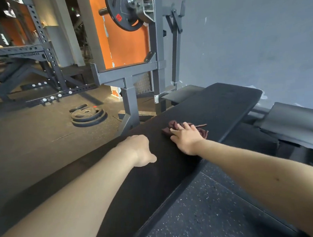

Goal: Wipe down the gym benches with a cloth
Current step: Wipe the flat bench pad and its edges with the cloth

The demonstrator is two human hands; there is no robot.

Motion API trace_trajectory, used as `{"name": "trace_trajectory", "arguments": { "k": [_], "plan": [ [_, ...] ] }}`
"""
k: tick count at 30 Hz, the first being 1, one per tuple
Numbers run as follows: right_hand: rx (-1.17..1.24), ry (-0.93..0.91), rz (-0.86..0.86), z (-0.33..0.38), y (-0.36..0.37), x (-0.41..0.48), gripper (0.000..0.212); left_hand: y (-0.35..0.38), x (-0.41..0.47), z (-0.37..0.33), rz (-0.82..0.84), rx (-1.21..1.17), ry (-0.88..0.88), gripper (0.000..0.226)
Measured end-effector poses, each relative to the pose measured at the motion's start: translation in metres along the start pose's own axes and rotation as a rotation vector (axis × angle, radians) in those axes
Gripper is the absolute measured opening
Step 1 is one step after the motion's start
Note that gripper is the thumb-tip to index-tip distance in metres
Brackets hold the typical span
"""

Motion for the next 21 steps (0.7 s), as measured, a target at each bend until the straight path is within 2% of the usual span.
{"name": "trace_trajectory", "arguments": {
  "k": [6, 8, 11, 14, 16, 18, 21],
  "plan": [
    [0.083, -0.285, -0.012, 0.006, 0.009, -0.071, 0.048, 0.007, 0.002, -0.049, 0.045, 0.037, 0.071, 0.061],
    [0.04, -0.324, -0.02, -0.005, 0.008, -0.079, 0.047, 0.014, 0.001, -0.057, 0.121, 0.05, 0.085, 0.075],
    [0.004, -0.184, -0.081, -0.037, -0.003, -0.069, 0.045, 0.023, -0.001, -0.061, 0.204, 0.111, 0.07, 0.1],
    [-0.09, 0.031, -0.093, -0.069, -0.015, -0.056, 0.045, 0.025, -0.002, -0.063, 0.232, 0.136, 0.055, 0.101],
    [-0.052, 0.109, -0.108, -0.072, -0.02, -0.059, 0.044, 0.026, -0.002, -0.064, 0.237, 0.16, 0.06, 0.1],
    [-0.007, 0.079, -0.193, -0.057, -0.021, -0.074, 0.042, 0.027, -0.002, -0.065, 0.246, 0.179, 0.054, 0.1],
    [0.035, -0.063, -0.287, -0.027, -0.009, -0.104, 0.039, 0.025, -0.002, -0.068, 0.229, 0.225, 0.056, 0.099]
  ]
}}
Point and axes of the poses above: each hand's wrist, its own x-axis towards the middle knuckle, its own y-axis out of the palm, z = x × y, the point moved 3 cm from there along x, towards the middle knuckle, and after that the axes turned 4 degrees about y, right-handed, at the moved point
